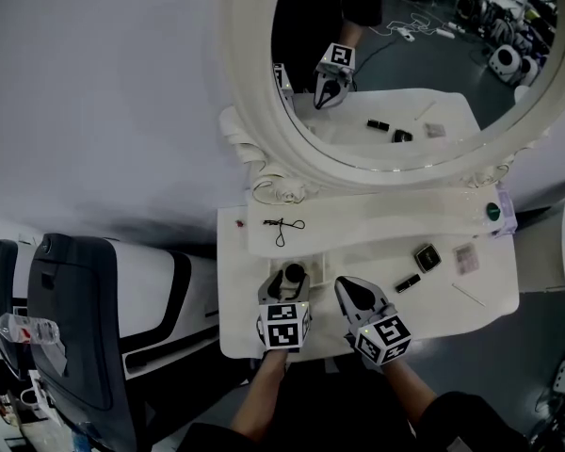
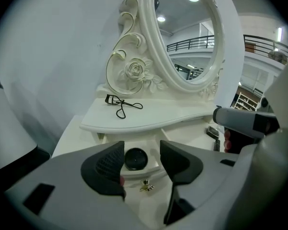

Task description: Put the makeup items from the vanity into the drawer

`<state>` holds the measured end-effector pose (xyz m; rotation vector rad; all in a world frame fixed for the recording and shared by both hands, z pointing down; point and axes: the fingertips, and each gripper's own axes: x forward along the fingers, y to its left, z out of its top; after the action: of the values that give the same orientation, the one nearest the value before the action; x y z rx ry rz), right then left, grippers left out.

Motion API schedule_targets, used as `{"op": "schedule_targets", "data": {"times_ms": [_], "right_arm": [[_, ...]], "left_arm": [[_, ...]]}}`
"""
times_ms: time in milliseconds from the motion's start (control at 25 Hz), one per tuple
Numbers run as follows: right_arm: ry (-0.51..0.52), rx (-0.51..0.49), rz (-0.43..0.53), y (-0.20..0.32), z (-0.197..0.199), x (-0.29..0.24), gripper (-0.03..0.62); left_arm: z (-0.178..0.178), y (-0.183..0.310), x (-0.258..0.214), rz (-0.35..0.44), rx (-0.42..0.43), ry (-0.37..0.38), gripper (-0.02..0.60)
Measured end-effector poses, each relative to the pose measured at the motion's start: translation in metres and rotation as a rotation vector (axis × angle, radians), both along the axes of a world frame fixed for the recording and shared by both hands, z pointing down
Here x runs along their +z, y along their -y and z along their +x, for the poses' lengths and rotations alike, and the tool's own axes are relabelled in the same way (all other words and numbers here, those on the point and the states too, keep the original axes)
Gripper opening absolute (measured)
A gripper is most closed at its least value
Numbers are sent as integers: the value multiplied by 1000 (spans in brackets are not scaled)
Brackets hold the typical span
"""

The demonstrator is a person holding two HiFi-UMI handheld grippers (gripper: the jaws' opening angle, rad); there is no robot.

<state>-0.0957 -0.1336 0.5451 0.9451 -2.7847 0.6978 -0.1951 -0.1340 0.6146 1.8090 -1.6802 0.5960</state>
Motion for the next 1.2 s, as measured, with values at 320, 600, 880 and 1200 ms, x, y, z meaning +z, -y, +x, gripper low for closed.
{"op": "schedule_targets", "data": {"times_ms": [320, 600, 880, 1200], "right_arm": [[-2, 10, -5, 2, 5, 3, 23], [6, 20, 13, 0, 14, -3, 23], [13, 68, 36, -3, 36, -14, 23], [7, 193, 59, -10, 74, -23, 23]], "left_arm": [[0, -2, -3, 18, -15, -4, 224], [10, -5, -23, 85, 2, -10, 202], [36, -8, -59, 207, 71, 4, 93], [77, -12, -73, 267, 196, -9, 17]]}}
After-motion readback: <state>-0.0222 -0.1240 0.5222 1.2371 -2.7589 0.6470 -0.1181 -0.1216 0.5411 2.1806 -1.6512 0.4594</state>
